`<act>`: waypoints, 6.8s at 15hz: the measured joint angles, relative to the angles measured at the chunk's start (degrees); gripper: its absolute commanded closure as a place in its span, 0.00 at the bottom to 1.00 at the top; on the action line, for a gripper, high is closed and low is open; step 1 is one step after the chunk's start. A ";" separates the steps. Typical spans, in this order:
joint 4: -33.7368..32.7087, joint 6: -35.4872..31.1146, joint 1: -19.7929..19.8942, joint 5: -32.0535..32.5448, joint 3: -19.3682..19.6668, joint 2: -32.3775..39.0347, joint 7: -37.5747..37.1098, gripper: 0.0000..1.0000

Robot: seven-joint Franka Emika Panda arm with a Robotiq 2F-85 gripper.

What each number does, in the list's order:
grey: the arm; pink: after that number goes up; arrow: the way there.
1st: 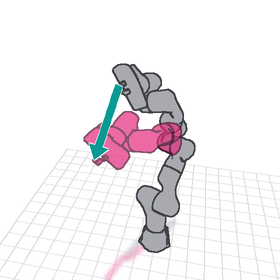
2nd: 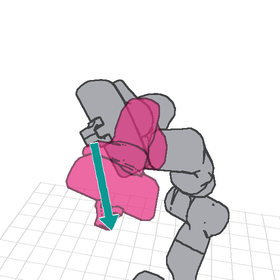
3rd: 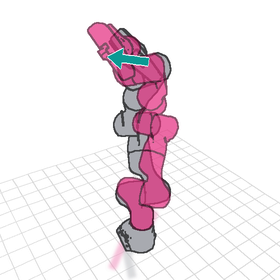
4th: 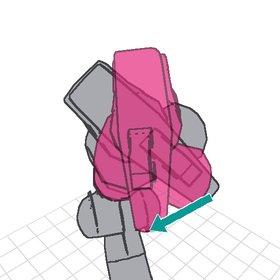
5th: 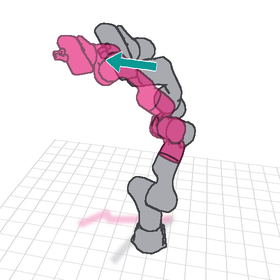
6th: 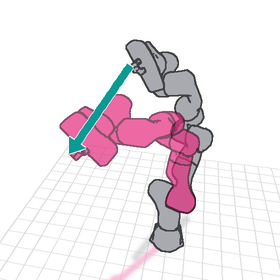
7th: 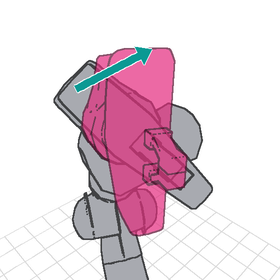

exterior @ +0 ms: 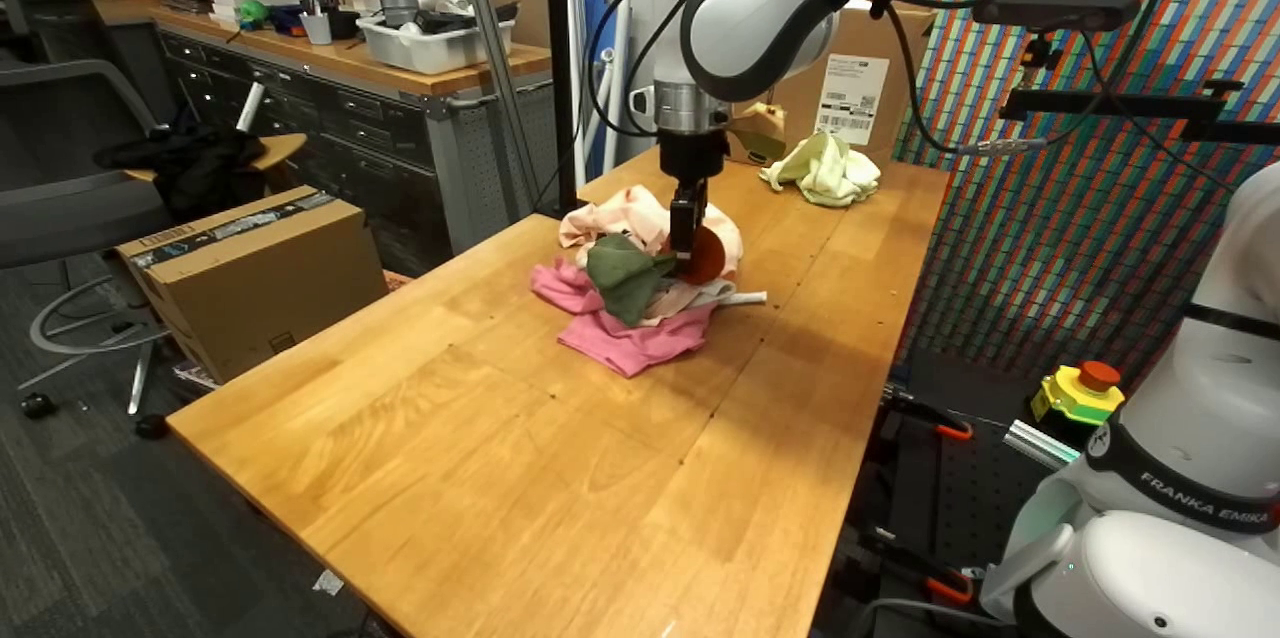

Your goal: Pick up the cloths and put them around the table.

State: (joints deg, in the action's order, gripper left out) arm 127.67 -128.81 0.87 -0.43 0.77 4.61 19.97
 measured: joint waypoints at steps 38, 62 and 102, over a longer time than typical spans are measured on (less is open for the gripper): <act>-28.88 43.73 -2.04 2.97 -2.11 -0.54 1.37 0.90; -65.14 49.21 -11.11 7.75 -9.77 29.05 5.81 0.90; -79.96 8.97 -17.96 5.16 -10.20 54.52 -17.24 0.91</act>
State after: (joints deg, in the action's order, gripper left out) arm 47.71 -119.83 -17.09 4.73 -9.43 59.13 2.73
